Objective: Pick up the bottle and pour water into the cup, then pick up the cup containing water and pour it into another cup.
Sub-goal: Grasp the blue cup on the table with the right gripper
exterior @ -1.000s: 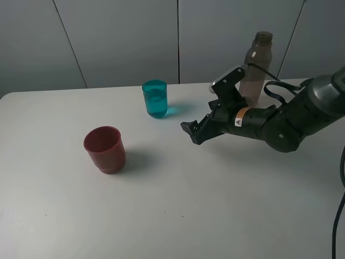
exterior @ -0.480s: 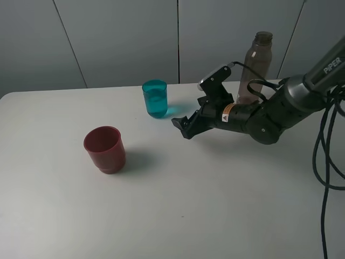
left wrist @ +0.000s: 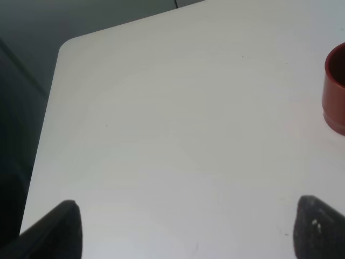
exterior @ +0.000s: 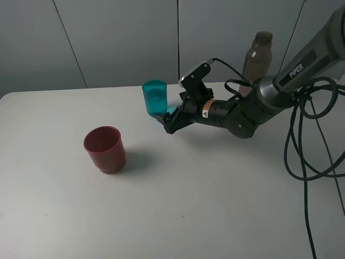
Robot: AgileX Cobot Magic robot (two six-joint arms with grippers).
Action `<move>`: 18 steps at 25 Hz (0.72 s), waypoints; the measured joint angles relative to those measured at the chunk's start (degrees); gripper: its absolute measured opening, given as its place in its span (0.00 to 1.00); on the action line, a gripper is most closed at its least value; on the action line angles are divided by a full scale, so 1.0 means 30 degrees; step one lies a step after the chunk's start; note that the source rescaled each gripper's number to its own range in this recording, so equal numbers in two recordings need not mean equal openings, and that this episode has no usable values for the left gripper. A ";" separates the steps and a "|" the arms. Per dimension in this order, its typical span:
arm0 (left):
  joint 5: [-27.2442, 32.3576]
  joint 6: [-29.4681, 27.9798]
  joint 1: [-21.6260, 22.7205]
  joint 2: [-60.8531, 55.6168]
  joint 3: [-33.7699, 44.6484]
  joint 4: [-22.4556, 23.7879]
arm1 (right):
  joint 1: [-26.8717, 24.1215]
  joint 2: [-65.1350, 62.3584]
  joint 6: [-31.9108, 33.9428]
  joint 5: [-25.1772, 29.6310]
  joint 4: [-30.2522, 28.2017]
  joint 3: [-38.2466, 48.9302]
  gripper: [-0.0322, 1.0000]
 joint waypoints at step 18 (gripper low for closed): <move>0.0000 0.0000 0.0000 0.0000 0.0000 0.0000 | 0.0156 0.2448 0.0090 0.0041 0.0000 -0.3371 1.00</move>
